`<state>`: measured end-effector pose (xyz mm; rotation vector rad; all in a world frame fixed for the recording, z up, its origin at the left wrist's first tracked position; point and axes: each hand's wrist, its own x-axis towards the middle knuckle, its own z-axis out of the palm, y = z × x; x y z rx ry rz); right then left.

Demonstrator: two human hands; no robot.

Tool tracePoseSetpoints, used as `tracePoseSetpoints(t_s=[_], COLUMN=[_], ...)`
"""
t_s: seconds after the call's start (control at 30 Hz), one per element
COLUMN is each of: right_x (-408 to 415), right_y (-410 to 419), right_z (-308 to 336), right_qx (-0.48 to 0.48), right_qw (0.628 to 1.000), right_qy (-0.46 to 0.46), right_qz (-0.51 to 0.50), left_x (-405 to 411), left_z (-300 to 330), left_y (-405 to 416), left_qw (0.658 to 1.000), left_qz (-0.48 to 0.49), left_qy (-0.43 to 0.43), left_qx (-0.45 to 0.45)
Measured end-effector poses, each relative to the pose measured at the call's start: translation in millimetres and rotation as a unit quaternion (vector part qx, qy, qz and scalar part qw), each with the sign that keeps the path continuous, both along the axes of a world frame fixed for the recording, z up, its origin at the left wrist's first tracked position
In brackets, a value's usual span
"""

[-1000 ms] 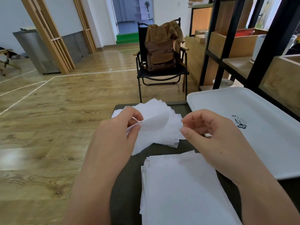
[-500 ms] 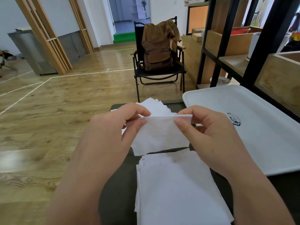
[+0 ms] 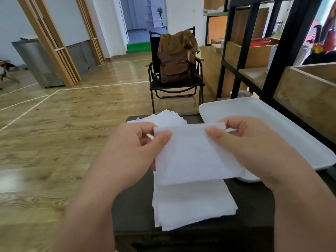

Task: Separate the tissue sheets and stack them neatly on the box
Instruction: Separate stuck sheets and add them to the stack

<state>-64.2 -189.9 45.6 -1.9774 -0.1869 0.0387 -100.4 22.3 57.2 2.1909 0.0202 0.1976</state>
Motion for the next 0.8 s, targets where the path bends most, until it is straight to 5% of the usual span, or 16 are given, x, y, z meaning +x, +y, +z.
tracePoseSetpoints(t_s=[0.13, 0.23, 0.33, 0.47, 0.53, 0.67, 0.8], right_x=[2.8, 4.1, 6.2, 10.2, 11.8, 12.6, 14.1], right_y=[-0.1, 5.4, 8.1, 5.9, 7.7, 13.8, 16.4], right_z=[-10.0, -18.2, -23.3, -23.4, -21.5, -23.0, -26.9], right_qx=[-0.168, -0.267, -0.304, -0.263, -0.224, -0.184, -0.163], right_qw=[0.982, 0.956, 0.945, 0.961, 0.971, 0.980, 0.985], right_qy=[0.087, 0.110, 0.111, 0.074, 0.039, 0.012, 0.008], right_qz=[0.021, 0.046, 0.047, -0.033, -0.076, -0.074, -0.061], left_x=[4.0, 9.6, 15.8, 37.0, 54.8, 84.3, 91.8], left_z=[-11.5, -21.7, -26.1, -41.1, -53.9, -91.7, -106.0], left_y=[1.5, 2.4, 9.0, 13.8, 11.4, 13.0, 20.5], left_qw=[0.961, 0.940, 0.943, 0.959, 0.968, 0.966, 0.936], left_qz=[-0.015, -0.025, 0.019, 0.166, 0.160, 0.026, -0.003], left_qy=[0.221, 0.281, 0.254, 0.036, -0.042, 0.075, 0.137], left_qx=[0.168, 0.194, 0.213, 0.227, 0.189, 0.244, 0.325])
